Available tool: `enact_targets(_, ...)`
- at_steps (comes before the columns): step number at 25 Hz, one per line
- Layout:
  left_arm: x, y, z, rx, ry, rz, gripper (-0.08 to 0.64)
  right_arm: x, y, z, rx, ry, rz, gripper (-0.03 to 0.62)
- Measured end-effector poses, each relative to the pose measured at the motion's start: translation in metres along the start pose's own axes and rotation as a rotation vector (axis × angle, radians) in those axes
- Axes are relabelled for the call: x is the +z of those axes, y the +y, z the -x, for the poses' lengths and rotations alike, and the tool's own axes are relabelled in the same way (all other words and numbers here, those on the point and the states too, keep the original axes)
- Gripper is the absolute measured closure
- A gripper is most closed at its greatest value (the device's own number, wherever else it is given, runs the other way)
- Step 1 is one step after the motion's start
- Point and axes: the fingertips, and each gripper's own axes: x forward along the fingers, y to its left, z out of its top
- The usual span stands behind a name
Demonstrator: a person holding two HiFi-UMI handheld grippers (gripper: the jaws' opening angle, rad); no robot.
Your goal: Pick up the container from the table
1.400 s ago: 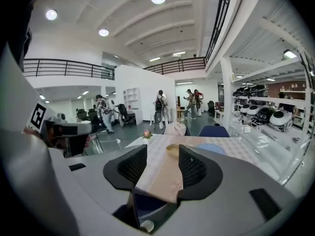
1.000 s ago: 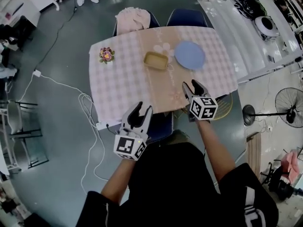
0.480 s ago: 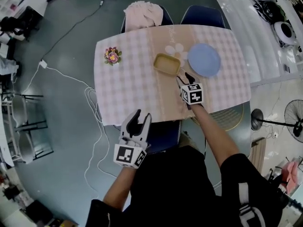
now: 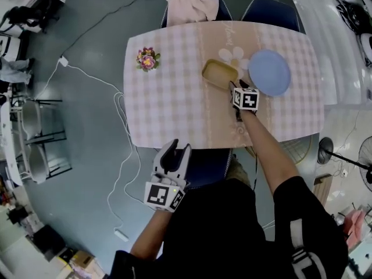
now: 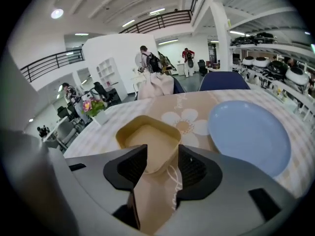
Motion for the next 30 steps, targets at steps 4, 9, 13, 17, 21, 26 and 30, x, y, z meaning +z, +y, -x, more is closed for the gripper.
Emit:
enact_targets(4, 0.000, -0.001, -0.001, 0.021, -0.001, 0.015, 0.436, 0.005, -0.006, -0.011, -0.020, 0.001, -0.109, 0.422)
enact_targets(9, -0.005, -0.001, 0.003, 0.033, 0.008, 0.006, 0.436, -0.001, -0.009, -0.024, -0.055, 0.020, -0.121, 0.426)
enact_targets(13, -0.007, -0.005, 0.011, 0.024, 0.009, 0.000, 0.436, -0.002, -0.016, -0.024, -0.083, 0.022, -0.081, 0.508)
enact_targets(17, -0.013, -0.007, 0.021, -0.004, 0.019, 0.019, 0.448, 0.003, -0.009, -0.011, -0.077, -0.008, -0.012, 0.578)
enact_targets(21, -0.007, -0.011, 0.029, -0.029, -0.002, 0.010, 0.448, 0.005, 0.010, 0.015, -0.041, -0.050, 0.042, 0.578)
enact_targets(26, 0.011, -0.017, 0.038, -0.068, -0.073, -0.010, 0.448, 0.018, 0.031, 0.068, -0.005, -0.128, 0.098, 0.578)
enact_targets(30, 0.029, -0.021, 0.037, -0.116, -0.141, -0.034, 0.448, 0.051, 0.045, 0.132, -0.003, -0.230, 0.159, 0.578)
